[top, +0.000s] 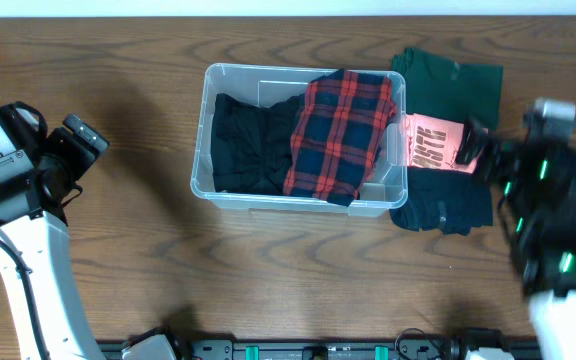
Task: Pack container
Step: 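Reach the right gripper to the green shirt at the back right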
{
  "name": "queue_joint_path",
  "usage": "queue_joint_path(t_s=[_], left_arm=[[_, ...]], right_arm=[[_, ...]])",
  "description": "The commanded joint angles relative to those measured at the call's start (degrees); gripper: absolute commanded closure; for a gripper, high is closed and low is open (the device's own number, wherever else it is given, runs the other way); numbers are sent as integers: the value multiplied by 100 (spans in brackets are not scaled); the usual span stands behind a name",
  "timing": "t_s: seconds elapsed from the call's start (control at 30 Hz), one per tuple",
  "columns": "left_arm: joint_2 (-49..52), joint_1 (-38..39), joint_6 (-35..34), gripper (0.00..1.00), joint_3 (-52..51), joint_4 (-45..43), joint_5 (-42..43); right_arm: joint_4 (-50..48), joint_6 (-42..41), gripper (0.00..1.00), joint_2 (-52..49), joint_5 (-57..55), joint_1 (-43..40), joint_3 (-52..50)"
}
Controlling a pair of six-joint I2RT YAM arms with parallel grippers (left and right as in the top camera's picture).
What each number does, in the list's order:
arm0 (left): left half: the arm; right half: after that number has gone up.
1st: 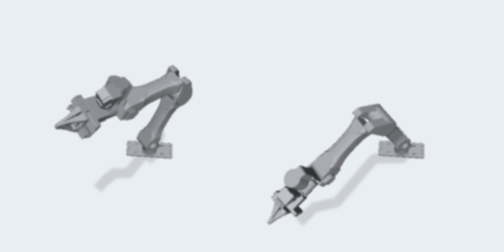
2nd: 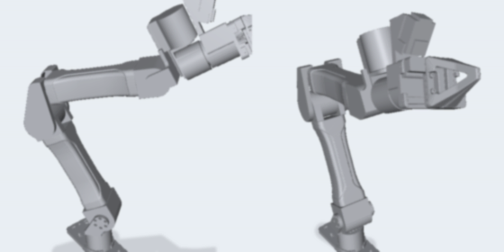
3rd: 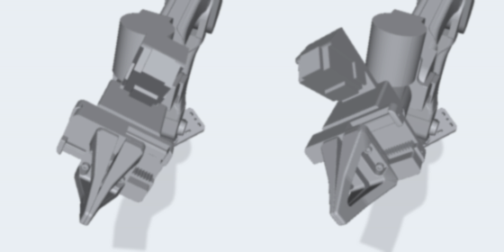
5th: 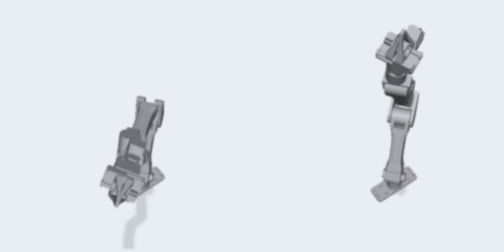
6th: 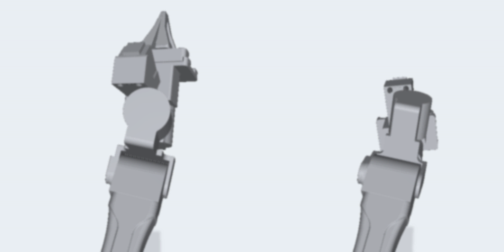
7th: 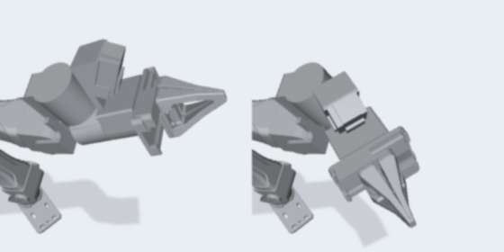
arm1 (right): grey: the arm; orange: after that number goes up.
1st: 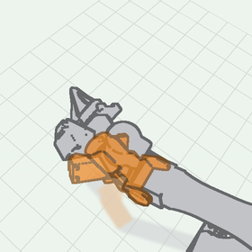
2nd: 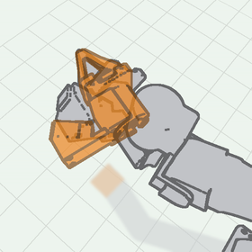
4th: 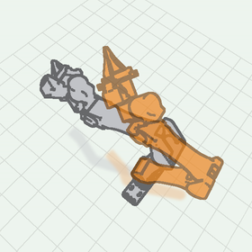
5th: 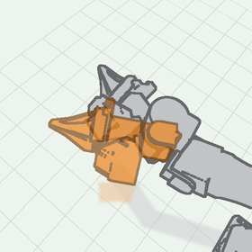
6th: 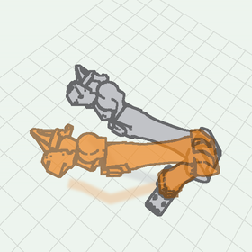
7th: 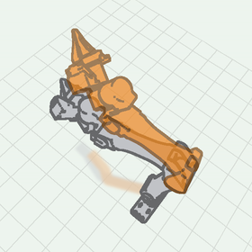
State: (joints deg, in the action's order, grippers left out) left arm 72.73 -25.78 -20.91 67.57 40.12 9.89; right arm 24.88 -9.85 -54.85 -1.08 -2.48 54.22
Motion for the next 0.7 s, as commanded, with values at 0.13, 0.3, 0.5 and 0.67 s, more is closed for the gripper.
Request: queue_joint_path(t_s=[0.13, 0.3, 0.5, 0.67], left_arm=[[26, -24, 74, 2, 24, -4, -52], [26, -24, 74, 2, 24, -4, -52], [26, -24, 74, 2, 24, -4, -52], [26, -24, 74, 2, 24, -4, -52]], right_arm=[[1620, 313, 1, -2723, 1526, -1069, 2785], [2135, 339, 1, -4076, 2063, -1438, 4100], [1504, 538, 1, -4800, 1589, -1484, 4168], [1303, -33, 1, -5353, 1567, -1803, 4179]])
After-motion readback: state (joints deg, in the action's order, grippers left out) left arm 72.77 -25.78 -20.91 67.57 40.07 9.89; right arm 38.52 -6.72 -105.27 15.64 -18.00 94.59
